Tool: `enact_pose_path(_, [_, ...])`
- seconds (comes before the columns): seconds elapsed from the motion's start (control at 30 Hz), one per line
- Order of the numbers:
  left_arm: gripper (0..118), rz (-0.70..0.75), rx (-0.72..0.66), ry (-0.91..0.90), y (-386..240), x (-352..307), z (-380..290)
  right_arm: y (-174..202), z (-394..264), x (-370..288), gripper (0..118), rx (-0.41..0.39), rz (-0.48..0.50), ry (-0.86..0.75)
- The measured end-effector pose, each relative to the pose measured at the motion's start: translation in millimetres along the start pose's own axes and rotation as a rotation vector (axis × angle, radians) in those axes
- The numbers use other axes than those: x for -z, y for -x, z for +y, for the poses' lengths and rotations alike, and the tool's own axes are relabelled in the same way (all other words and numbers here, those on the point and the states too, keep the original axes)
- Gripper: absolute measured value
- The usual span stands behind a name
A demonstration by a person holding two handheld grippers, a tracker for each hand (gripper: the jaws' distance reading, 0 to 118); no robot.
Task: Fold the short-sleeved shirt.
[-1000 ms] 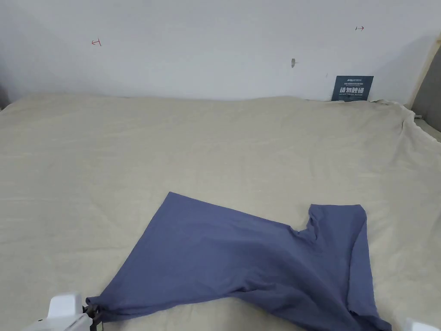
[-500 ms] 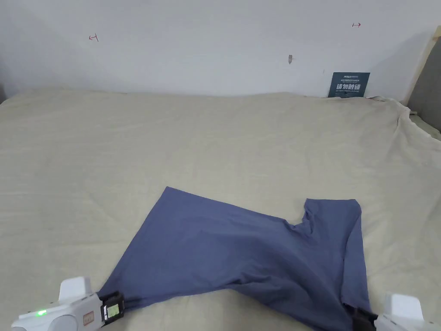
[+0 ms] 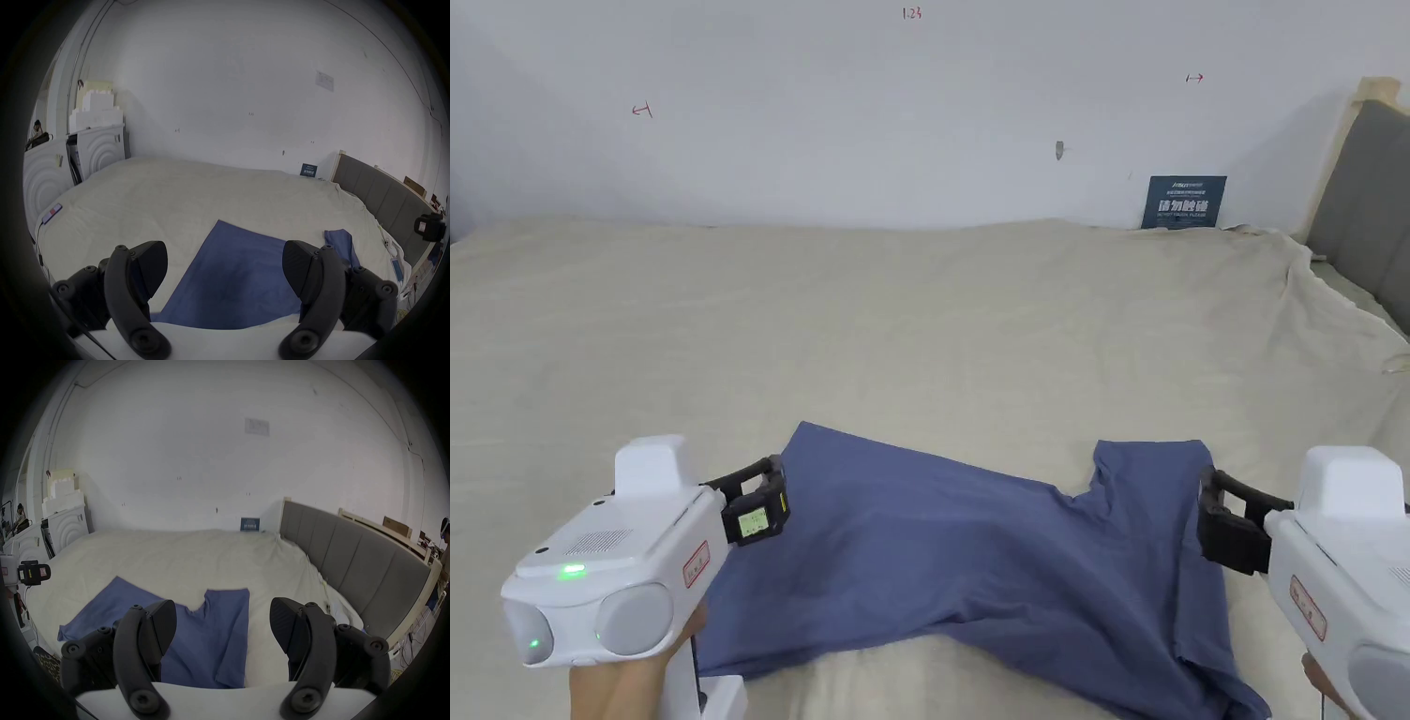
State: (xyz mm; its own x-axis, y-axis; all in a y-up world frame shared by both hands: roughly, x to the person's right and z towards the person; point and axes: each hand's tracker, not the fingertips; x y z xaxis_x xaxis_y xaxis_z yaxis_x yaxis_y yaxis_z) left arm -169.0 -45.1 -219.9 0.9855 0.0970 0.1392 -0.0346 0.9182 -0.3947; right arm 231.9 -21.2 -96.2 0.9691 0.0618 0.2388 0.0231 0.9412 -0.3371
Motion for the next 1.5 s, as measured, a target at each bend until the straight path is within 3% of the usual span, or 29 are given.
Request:
enact_pose_path(0.07, [95,-0.003,0.004,-0.012,-4,-1,3,3,4,-3,74,-0.017,-0.012,-0.030])
enact_pose_path(0.1, [79,-0.028,0.001,-0.037,-4,-3,2,5,5,-5,62,-0.021,-0.019,-0.040])
enact_pose_path(0.17, [29,-0.081,-0.010,-0.078,-6,-6,1,6,5,-6,32,-0.022,-0.026,-0.058])
enact_pose_path(0.2, [5,-0.103,-0.028,-0.076,-6,-5,1,6,5,-7,4,-0.017,-0.033,-0.072])
enact_pose_path(0.27, [0,-0.123,-0.037,-0.070,-6,-6,0,6,4,-9,1,-0.015,-0.032,-0.092])
enact_pose_path(0.63, [0,-0.192,0.048,0.000,-14,38,26,0,2,10,0,-0.005,-0.027,-0.066])
enact_pose_path(0.87, [0,-0.230,0.146,0.143,-14,128,55,-2,-2,46,0,-0.008,-0.033,-0.015])
enact_pose_path(1.13, [2,-0.177,0.118,0.334,4,261,63,-1,-10,100,0,-0.011,-0.046,0.057])
enact_pose_path(1.17, [8,-0.165,0.109,0.372,7,279,61,0,-11,107,0,-0.013,-0.049,0.065])
enact_pose_path(1.3, [63,-0.135,0.078,0.529,16,341,45,-1,-16,133,0,-0.018,-0.055,0.098])
enact_pose_path(1.33, [71,-0.112,0.093,0.557,16,354,40,-1,-17,139,0,-0.019,-0.056,0.106])
enact_pose_path(1.4, [81,-0.078,0.121,0.622,17,375,31,-1,-20,148,0,-0.028,-0.059,0.119])
enact_pose_path(1.5, [82,-0.043,0.129,0.675,20,398,15,-1,-25,159,0,-0.034,-0.061,0.137])
